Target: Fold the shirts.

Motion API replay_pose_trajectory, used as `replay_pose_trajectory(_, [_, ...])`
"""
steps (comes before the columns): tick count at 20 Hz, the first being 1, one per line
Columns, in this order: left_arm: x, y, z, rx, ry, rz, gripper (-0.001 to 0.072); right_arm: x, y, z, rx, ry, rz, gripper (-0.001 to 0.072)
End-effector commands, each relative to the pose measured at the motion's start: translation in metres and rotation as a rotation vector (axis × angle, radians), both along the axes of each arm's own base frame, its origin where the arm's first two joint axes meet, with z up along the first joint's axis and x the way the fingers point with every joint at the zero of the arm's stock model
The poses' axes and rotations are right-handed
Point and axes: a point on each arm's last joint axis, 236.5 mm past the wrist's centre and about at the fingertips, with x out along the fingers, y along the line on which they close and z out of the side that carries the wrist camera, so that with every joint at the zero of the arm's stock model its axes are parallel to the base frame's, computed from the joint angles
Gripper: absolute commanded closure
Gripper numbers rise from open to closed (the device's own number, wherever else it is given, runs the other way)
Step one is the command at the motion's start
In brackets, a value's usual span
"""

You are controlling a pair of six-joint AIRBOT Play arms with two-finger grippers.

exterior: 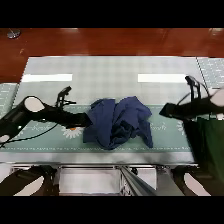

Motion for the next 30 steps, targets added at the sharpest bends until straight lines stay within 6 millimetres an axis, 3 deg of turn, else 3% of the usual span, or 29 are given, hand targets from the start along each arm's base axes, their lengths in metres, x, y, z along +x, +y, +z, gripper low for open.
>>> replay_pose_trajectory(1, [-0.015,-0.032,-0.021,-0.051,0.070,-0.081,0.0006,-0.060,0.015,-0.038,0.157,0.070,-0.098,0.0084])
replay_pose_trajectory(3, [-0.013,-0.038,-0.030,-0.042,0.072,-0.080,0.0026,-0.088,0.036,-0.052,0.219,0.147,-0.065,0.0085])
replay_pose_trajectory(4, [-0.012,-0.038,-0.031,-0.040,0.074,-0.080,0.0236,-0.099,0.047,-0.056,0.240,0.175,-0.039,0.0085])
replay_pose_trajectory(5, [-0.010,-0.037,-0.031,-0.043,0.060,-0.092,0.0617,-0.108,0.056,-0.059,0.248,0.193,-0.007,0.0085])
replay_pose_trajectory(6, [-0.008,-0.038,-0.028,-0.048,0.037,-0.119,0.0688,-0.115,0.063,-0.063,0.239,0.197,0.034,0.0085])
replay_pose_trajectory(10, [-0.003,-0.040,-0.019,-0.061,0.019,-0.133,0.0688,-0.106,0.084,-0.064,0.225,0.136,0.059,0.0084])
replay_pose_trajectory(16, [-0.001,-0.041,-0.018,-0.062,0.013,-0.132,0.0687,-0.076,0.091,-0.061,0.231,0.023,-0.016,0.0085])
replay_pose_trajectory(18, [0.002,-0.041,-0.019,-0.060,0.004,-0.125,0.0687,-0.072,0.094,-0.064,0.253,0.044,-0.056,0.0086])
replay_pose_trajectory(20, [0.006,-0.040,-0.019,-0.057,-0.009,-0.114,0.0687,-0.076,0.097,-0.076,0.264,0.105,-0.069,0.0135])
replay_pose_trajectory(21, [0.007,-0.040,-0.019,-0.057,-0.013,-0.111,0.0687,-0.081,0.099,-0.083,0.263,0.144,-0.059,0.0311])
replay_pose_trajectory(22, [0.008,-0.044,-0.015,-0.077,-0.012,-0.097,0.0687,-0.087,0.101,-0.086,0.259,0.181,-0.012,0.0592])
replay_pose_trajectory(23, [0.011,-0.052,-0.005,-0.125,-0.032,-0.095,0.0687,-0.088,0.105,-0.083,0.262,0.190,0.042,0.0686])
replay_pose_trajectory(25, [0.027,-0.066,0.032,-0.213,-0.142,-0.105,0.0687,-0.062,0.107,-0.058,0.242,0.121,0.112,0.0687])
replay_pose_trajectory(26, [0.042,-0.067,0.058,-0.234,-0.219,-0.103,0.0687,-0.038,0.107,-0.034,0.219,0.043,0.147,0.0687])
replay_pose_trajectory(28, [0.079,-0.061,0.128,-0.275,-0.411,-0.070,0.0687,0.019,0.098,0.035,0.133,-0.149,0.185,0.0687])
replay_pose_trajectory(30, [0.115,-0.043,0.218,-0.305,-0.652,-0.005,0.0688,0.074,0.087,0.136,0.052,-0.409,0.185,0.0687])
